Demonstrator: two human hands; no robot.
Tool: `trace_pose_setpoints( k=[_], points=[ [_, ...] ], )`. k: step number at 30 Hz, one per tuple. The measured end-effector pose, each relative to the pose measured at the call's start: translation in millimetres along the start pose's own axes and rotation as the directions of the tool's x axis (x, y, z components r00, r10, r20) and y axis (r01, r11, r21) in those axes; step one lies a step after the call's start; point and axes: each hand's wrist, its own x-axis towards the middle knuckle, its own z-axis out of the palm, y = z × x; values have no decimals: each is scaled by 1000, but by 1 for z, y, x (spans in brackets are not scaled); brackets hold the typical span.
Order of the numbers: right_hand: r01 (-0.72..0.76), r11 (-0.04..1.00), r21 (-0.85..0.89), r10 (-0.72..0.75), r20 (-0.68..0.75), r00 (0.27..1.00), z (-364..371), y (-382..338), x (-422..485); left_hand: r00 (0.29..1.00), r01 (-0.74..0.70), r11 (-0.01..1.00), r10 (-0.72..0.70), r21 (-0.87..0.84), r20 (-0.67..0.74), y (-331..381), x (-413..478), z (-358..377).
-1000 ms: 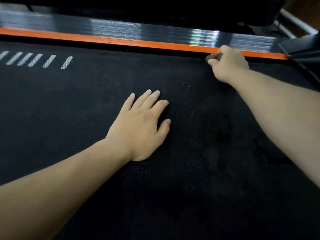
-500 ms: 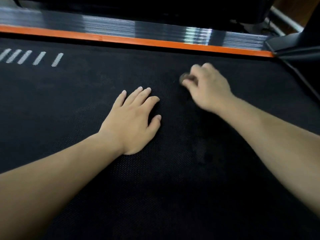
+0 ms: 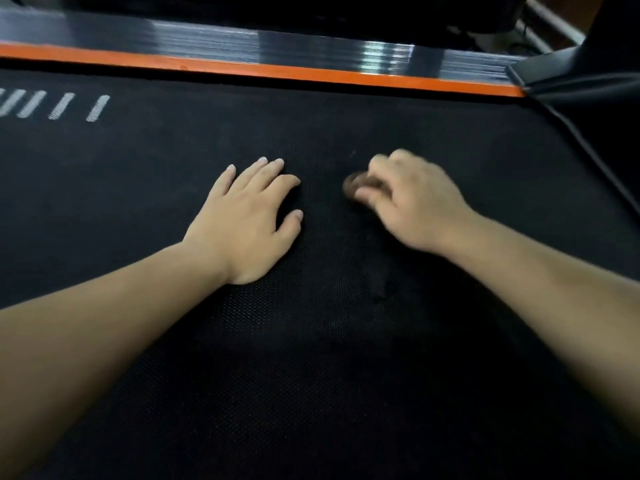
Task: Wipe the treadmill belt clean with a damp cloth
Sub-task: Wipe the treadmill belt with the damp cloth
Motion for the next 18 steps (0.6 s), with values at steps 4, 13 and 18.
trace_pose_setpoints(
  k=[4,13,18],
  points=[
    [-341,939,-51,336,-88,938,0,20,23,1000,1,1000,-1,-13,8,0,0,0],
    [-150,987,-48,147,-71,987,-6,-7,-29,1000,-2,1000,2,-27,11,4,-2,-4],
    [-251,968,-13,247,-128,960,5,-43,-47,1000,-1,999,0,-40,-19,4,-6,-5]
  ],
)
